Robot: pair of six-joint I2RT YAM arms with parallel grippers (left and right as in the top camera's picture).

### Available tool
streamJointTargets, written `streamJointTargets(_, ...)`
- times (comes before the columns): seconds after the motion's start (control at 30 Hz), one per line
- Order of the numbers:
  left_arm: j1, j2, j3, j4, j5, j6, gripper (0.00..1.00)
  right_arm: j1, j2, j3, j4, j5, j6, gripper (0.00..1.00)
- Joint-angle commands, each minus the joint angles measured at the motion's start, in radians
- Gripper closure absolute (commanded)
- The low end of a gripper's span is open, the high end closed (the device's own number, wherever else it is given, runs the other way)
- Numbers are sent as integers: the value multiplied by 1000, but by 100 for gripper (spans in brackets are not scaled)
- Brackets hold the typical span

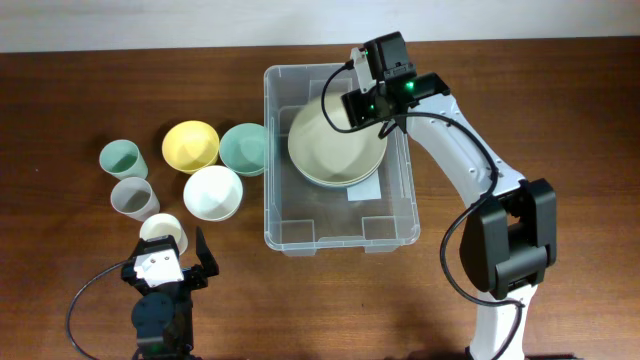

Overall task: Pack container
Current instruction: 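Lift the large cream bowl and stack it into the container, then release and retract the right gripper to the upper right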

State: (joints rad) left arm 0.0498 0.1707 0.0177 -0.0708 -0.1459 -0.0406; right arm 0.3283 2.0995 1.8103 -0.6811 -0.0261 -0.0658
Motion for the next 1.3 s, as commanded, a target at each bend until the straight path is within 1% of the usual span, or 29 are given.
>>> streamJointTargets(0.0, -4, -8, -8, 2, 10, 19, 0, 3, -29, 22, 0, 13, -63, 20)
streamJointTargets(0.13, -4, -8, -8, 2, 10, 19, 0, -3, -92, 72, -11, 59, -76, 18)
streamJointTargets(0.23, -4, -8, -8, 2, 10, 19, 1, -27, -150, 129, -41, 183, -18, 18)
streamJointTargets(0.33, -4, -8, -8, 2, 10, 19, 0, -82, -198, 167, -97, 296, 32, 16)
streamJointTargets(0.43, -4, -8, -8, 2, 10, 19, 0, -171, -233, 172, -169, 346, 83, 12)
streamJointTargets(0.5, -4, -8, -8, 2, 10, 19, 0, -247, -242, 172, -237, 349, 123, 9)
streamJointTargets(0.57, -4, -8, -8, 2, 10, 19, 0, -340, -242, 172, -327, 348, 176, 0)
streamJointTargets(0.67, -4, -8, -8, 2, 10, 19, 0, -441, -235, 171, -410, 321, 206, 1)
streamJointTargets(0.8, -4, -8, -8, 2, 10, 19, 1, -542, -230, 171, -452, 314, 206, 1)
streamJointTargets(1.0, -4, -8, -8, 2, 10, 19, 0, -617, -229, 171, -457, 259, 206, 1)
streamJointTargets(1.27, -4, -8, -8, 2, 10, 19, 0, -624, -229, 171, -457, 259, 206, 1)
